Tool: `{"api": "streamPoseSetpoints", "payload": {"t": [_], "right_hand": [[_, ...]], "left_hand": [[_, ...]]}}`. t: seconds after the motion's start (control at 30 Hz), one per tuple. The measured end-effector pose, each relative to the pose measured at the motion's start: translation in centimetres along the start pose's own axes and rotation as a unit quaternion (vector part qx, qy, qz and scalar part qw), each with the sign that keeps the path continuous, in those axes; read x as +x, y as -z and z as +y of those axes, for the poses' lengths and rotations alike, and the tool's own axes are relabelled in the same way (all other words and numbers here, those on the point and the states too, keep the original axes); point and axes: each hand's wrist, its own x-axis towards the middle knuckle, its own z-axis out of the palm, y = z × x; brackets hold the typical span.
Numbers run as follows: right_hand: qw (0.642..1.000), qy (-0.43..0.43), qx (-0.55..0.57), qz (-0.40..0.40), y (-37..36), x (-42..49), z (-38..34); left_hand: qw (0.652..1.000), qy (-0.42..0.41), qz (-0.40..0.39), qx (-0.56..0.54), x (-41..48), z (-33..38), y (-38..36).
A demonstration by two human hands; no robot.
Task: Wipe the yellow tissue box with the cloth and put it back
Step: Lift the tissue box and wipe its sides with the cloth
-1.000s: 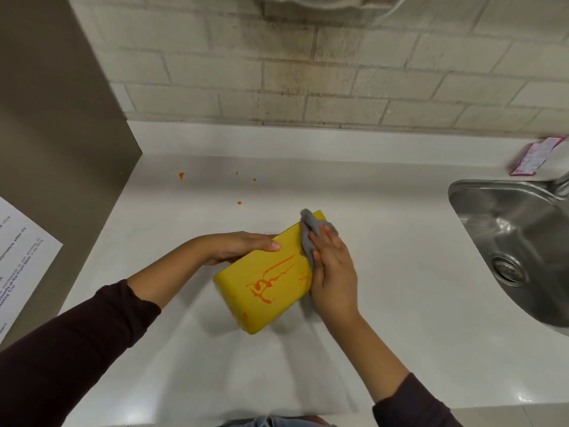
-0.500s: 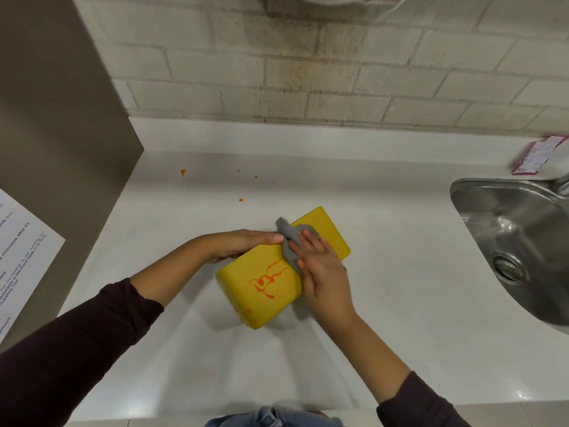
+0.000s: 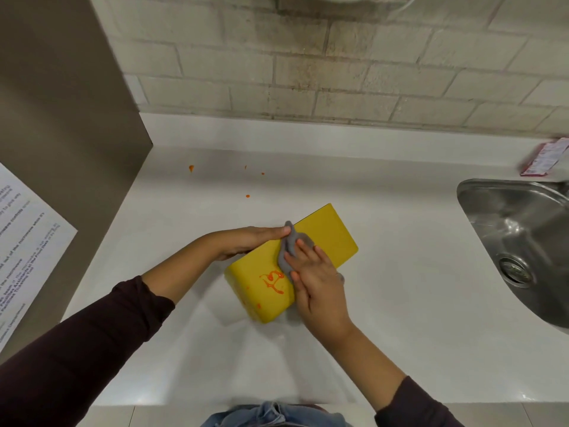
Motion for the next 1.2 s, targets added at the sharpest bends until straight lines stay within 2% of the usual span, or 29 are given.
{"api": "streamPoseSetpoints", "payload": {"t": [0.13, 0.27, 0.33, 0.43, 0.53, 0.6, 0.77, 0.87, 0.97, 1.07, 1.13, 1.2], "right_hand": [[0.998, 0.060, 0.021, -0.024, 1.4, -0.8, 1.6], [0.994, -0.067, 0.049, 0.068, 1.9, -0.2, 2.1], [0.994, -0.096, 0.018, 0.057, 1.0, 0.2, 0.8], [0.998, -0.053, -0.029, 0.008, -0.4, -0.3, -0.6], [0.999, 0.024, 0.008, -0.025, 0.6, -1.2, 0.1], [0.999, 0.040, 0.021, -0.025, 1.9, -1.4, 1.5], [0.989, -0.098, 0.076, 0.076, 1.9, -0.8, 1.4], [0.991, -0.095, 0.071, 0.057, 0.3, -0.3, -1.1], [0.997, -0.034, 0.071, -0.003, -0.5, -0.6, -3.2], [0.994, 0.028, 0.070, -0.076, 0.6, -1.7, -2.4], [0.995, 0.021, 0.072, -0.061, 1.5, -2.2, -1.1], [0.996, -0.038, 0.086, -0.010, 1.6, -2.2, -0.6]], "left_hand": [[0.999, -0.011, -0.011, 0.037, -0.3, 0.4, 0.1], [0.999, -0.009, -0.014, 0.028, -0.4, 0.5, -0.1], [1.000, -0.013, -0.011, 0.022, -0.2, 0.4, -0.3], [0.999, -0.021, -0.014, 0.020, -0.3, 0.3, -0.3], [0.998, -0.023, -0.023, 0.049, -0.5, 0.6, -0.2], [0.998, -0.022, -0.034, 0.055, -0.6, 0.7, -0.2], [0.999, -0.007, -0.012, 0.042, -0.6, 0.6, -0.3], [1.000, -0.008, 0.000, 0.018, -0.5, 0.4, -0.5], [1.000, -0.003, 0.030, 0.000, -0.4, 0.2, -0.4], [0.999, 0.009, 0.014, 0.029, -0.6, 0.3, -0.2], [1.000, 0.014, -0.001, 0.027, -0.6, 0.6, -0.1], [1.000, 0.024, -0.007, 0.018, -0.6, 0.7, -0.1]]}}
